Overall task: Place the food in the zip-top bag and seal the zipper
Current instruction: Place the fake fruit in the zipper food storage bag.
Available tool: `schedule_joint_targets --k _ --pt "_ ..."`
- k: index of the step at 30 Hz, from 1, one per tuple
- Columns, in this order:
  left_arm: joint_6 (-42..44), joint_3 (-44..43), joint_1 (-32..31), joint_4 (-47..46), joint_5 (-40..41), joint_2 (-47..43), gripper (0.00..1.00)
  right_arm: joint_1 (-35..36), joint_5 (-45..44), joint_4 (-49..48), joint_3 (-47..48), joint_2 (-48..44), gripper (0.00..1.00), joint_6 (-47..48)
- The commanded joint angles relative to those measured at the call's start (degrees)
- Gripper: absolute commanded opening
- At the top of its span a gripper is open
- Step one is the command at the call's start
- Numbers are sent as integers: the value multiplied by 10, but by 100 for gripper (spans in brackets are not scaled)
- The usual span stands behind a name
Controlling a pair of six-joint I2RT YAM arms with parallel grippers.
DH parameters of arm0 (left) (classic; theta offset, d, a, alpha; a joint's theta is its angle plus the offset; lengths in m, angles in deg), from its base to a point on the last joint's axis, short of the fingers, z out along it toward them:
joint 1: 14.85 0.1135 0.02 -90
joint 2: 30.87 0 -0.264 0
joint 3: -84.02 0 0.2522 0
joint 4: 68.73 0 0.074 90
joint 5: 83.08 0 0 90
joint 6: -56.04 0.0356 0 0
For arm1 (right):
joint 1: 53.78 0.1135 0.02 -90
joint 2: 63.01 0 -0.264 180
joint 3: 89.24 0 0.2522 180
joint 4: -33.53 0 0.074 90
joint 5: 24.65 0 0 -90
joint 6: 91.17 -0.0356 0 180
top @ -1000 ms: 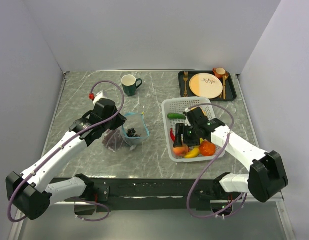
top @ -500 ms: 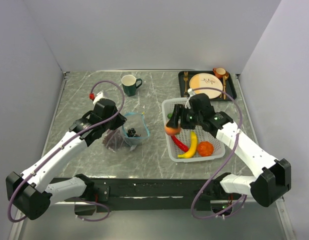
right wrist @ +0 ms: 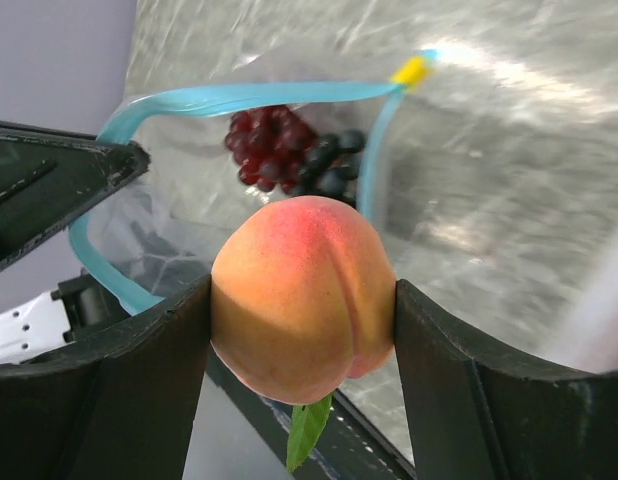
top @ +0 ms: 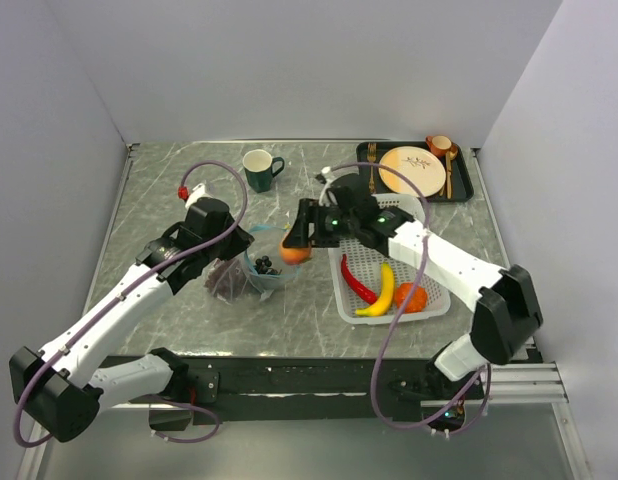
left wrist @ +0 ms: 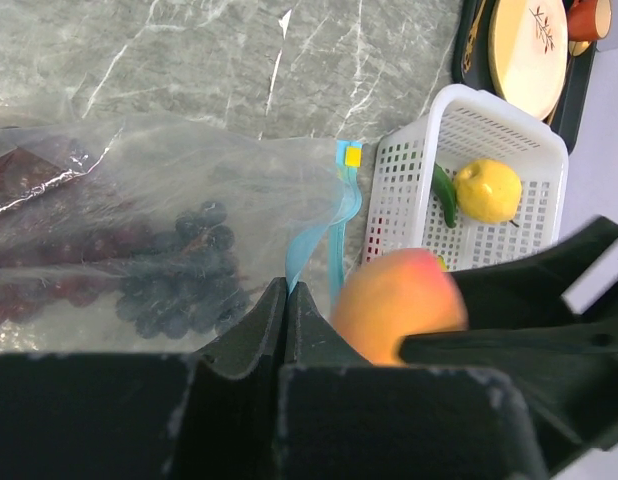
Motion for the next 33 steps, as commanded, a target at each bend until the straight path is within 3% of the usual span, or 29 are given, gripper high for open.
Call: schedule_joint_targets --k 1,6,7,10,13,19,25,30,33 --pt "7 -6 -1 -6 -8 -18 1 31 21 -31 55 48 44 -10" --pt "8 -8 -1 -4 -6 -20 1 51 30 -20 82 86 54 6" --pt "8 -9 -1 -2 -3 -20 1 51 32 -14 86 90 67 10" --pt "8 -13 -1 0 1 -22 1 51 24 -6 78 75 84 22" --pt "9 -13 -1 -5 2 -23 1 46 -8 3 61 47 90 32" --pt "10 -15 -1 -11 -1 -15 1 -6 -39 13 16 -24 95 28" --pt "9 -6 -1 -29 1 -35 1 -87 -157 70 -39 -98 96 43" --pt "16 13 -1 -70 -5 -72 1 -134 -210 104 -69 -86 97 75" --pt "17 15 -1 -74 3 -83 1 -151 -210 101 -65 -42 93 107"
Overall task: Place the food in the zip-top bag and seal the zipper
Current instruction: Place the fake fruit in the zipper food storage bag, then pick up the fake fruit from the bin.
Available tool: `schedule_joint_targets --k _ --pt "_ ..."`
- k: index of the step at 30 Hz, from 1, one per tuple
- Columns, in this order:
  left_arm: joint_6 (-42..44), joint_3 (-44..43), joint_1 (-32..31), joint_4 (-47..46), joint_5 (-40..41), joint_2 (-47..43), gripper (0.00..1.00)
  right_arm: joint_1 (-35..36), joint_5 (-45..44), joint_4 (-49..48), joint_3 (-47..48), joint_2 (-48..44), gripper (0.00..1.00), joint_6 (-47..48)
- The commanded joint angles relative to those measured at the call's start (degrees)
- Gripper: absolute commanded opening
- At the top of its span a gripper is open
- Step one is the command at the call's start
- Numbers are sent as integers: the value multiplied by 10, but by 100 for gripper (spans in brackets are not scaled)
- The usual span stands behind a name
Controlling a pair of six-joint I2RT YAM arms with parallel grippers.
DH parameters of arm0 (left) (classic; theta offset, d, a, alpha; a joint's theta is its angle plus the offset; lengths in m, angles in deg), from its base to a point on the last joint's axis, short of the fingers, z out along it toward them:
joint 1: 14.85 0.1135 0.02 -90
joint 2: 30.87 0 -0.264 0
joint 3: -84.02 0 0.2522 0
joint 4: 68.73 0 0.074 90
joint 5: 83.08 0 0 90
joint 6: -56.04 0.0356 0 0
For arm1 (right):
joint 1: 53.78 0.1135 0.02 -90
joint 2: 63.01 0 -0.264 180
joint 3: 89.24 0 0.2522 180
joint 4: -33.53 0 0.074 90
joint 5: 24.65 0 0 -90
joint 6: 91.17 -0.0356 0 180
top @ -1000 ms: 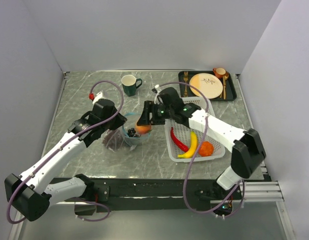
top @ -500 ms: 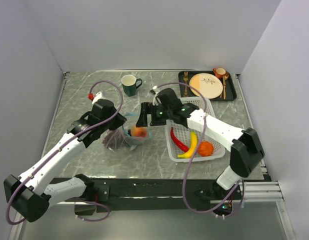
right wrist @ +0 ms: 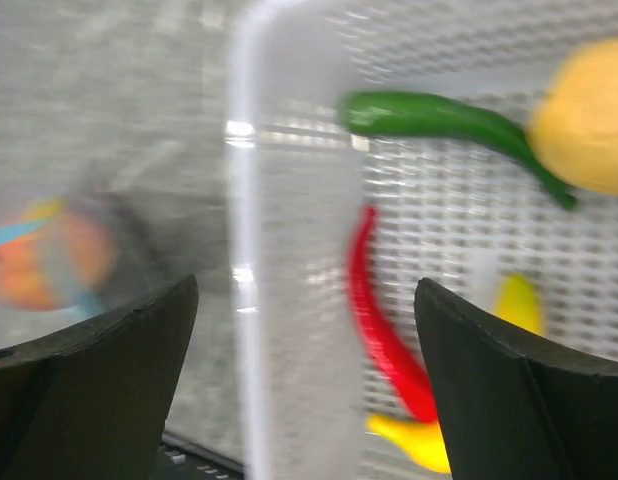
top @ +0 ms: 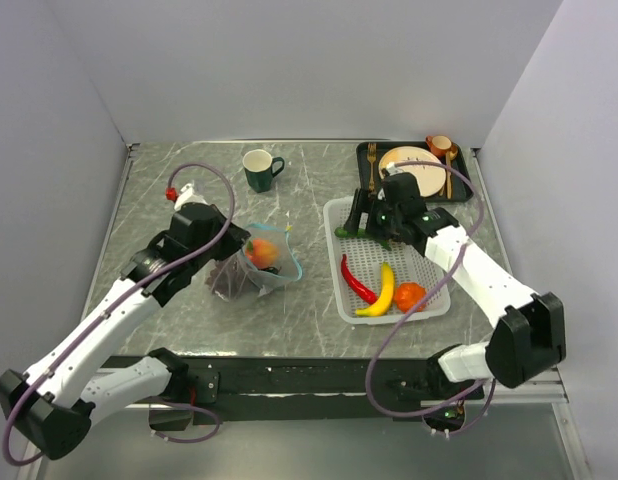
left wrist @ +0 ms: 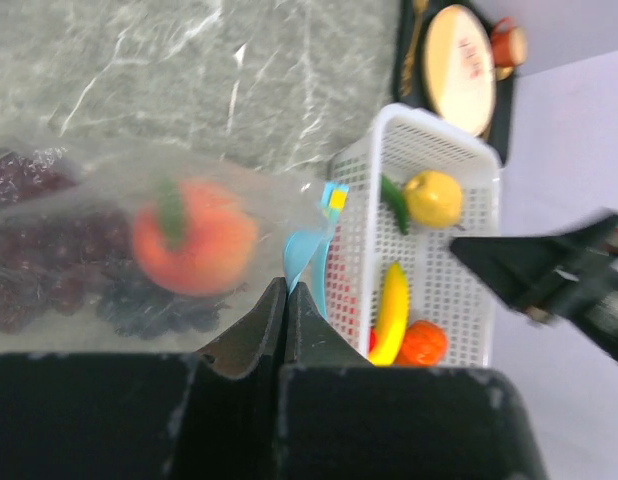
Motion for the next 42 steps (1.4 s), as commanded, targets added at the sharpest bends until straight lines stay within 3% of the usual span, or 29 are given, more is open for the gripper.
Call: schedule_joint_targets --k 1,5,10,17,32,42 --pt "16 3 -1 -54 8 -27 1 -20 -35 15 0 56 92 56" --pt "10 -6 -1 -30 6 -17 1 -35 -108 21 39 86 92 48" --pt "4 4 -1 -25 3 -13 1 -48 -181 51 82 115 100 26" --pt "10 -5 -1 -17 5 -4 1 -62 -238 35 63 128 100 -17" --pt "14 -5 -1 -15 4 -11 1 -92 -257 -1 90 232 100 -38" --pt "15 -7 -1 -3 10 -19 1 -92 -281 -43 64 210 100 -66"
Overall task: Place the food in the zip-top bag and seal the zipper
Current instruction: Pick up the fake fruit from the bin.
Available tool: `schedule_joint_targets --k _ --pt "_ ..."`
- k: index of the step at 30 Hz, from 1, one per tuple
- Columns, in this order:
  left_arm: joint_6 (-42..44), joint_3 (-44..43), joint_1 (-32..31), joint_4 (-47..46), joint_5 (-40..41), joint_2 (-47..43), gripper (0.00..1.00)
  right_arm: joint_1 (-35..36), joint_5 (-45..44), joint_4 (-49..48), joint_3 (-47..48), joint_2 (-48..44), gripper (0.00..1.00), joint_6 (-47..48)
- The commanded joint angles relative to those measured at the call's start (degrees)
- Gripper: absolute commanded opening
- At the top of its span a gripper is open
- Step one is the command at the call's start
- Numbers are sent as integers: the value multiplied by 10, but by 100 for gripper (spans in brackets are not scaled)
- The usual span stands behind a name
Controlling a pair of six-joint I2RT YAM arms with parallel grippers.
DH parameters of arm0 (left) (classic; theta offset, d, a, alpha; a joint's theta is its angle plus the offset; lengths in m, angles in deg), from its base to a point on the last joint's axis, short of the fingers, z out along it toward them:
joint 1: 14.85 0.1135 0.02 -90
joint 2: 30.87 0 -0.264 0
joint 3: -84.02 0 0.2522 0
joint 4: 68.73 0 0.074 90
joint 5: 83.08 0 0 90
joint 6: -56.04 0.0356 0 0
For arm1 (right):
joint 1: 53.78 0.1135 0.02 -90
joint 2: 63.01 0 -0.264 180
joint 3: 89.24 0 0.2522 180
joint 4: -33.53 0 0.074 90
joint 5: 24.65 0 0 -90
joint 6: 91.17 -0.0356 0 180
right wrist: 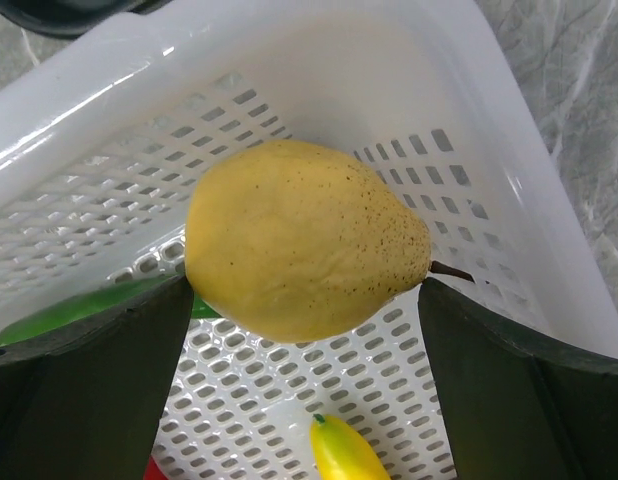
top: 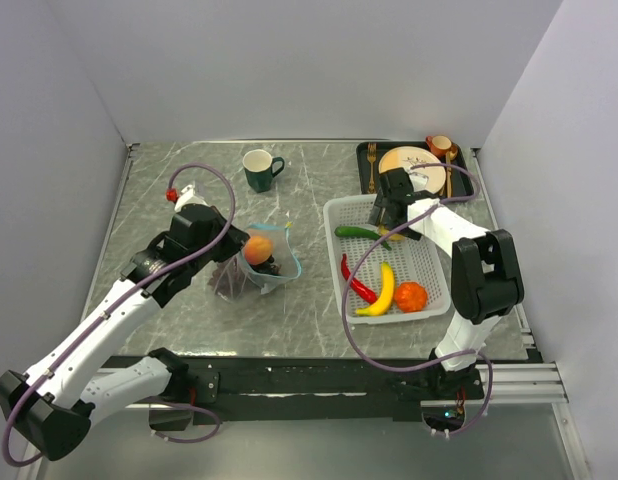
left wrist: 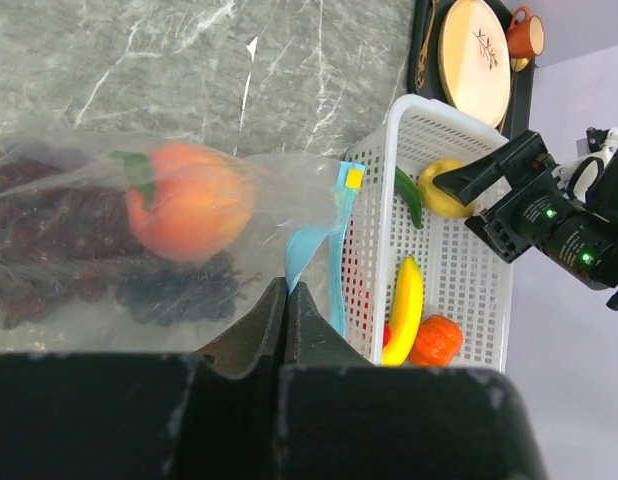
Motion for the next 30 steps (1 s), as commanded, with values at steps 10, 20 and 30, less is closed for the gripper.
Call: schedule_joint_targets --k 10,20,30 --pt "4 -13 -1 -11 4 -11 1 -4 -19 -37 27 41 100 -20" --pt "8 -10 -1 -14 -1 0 1 -4 25 -74 -25 23 71 -10" --pt "7 -3 -1 -13 -1 -6 1 -3 61 -95 -54 -34 45 10"
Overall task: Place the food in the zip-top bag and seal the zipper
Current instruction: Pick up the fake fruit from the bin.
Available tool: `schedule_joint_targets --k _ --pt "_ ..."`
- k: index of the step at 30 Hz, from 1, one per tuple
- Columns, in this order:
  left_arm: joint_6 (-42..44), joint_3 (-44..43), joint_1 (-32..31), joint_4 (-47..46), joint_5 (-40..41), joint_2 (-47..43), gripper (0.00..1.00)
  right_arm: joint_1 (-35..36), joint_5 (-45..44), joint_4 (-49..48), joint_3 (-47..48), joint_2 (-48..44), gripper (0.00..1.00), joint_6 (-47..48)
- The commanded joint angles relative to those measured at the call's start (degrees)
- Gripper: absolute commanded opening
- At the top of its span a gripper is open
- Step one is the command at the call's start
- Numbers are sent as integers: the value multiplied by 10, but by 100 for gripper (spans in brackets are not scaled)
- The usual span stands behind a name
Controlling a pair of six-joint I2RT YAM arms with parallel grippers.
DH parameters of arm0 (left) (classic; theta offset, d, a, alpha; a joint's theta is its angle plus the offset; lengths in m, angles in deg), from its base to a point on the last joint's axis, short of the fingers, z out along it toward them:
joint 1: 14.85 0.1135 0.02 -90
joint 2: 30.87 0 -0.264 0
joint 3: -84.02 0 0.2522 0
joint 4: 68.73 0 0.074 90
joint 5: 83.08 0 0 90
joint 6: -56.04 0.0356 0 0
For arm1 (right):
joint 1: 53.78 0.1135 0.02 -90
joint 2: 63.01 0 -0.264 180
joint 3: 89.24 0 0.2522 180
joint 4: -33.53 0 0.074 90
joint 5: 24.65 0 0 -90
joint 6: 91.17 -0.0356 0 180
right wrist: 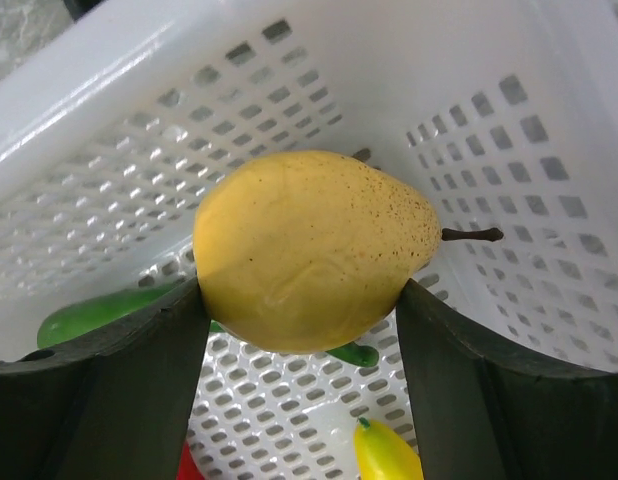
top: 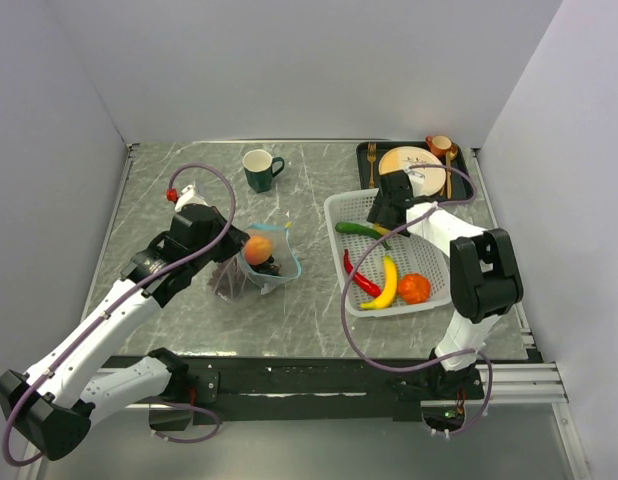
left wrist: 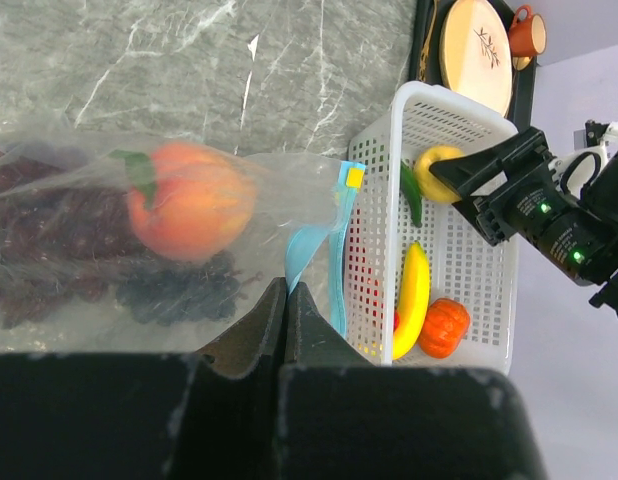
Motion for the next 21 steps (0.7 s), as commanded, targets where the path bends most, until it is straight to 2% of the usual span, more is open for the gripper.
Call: schedule_joint_targets --k 1,6,14,21 --pt "7 -2 -1 -14 -1 -6 1 -4 27 -3 -31 -52 43 12" --pt "6 -1 -1 -15 -3 -3 1 -1 46 4 -44 -93 43 25" --pt "1 5 -1 -23 -8 -4 1 15 95 -16 -104 -224 44 12" --pt "4 0 -1 -19 -5 4 1 66 126 8 -101 -295 43 0"
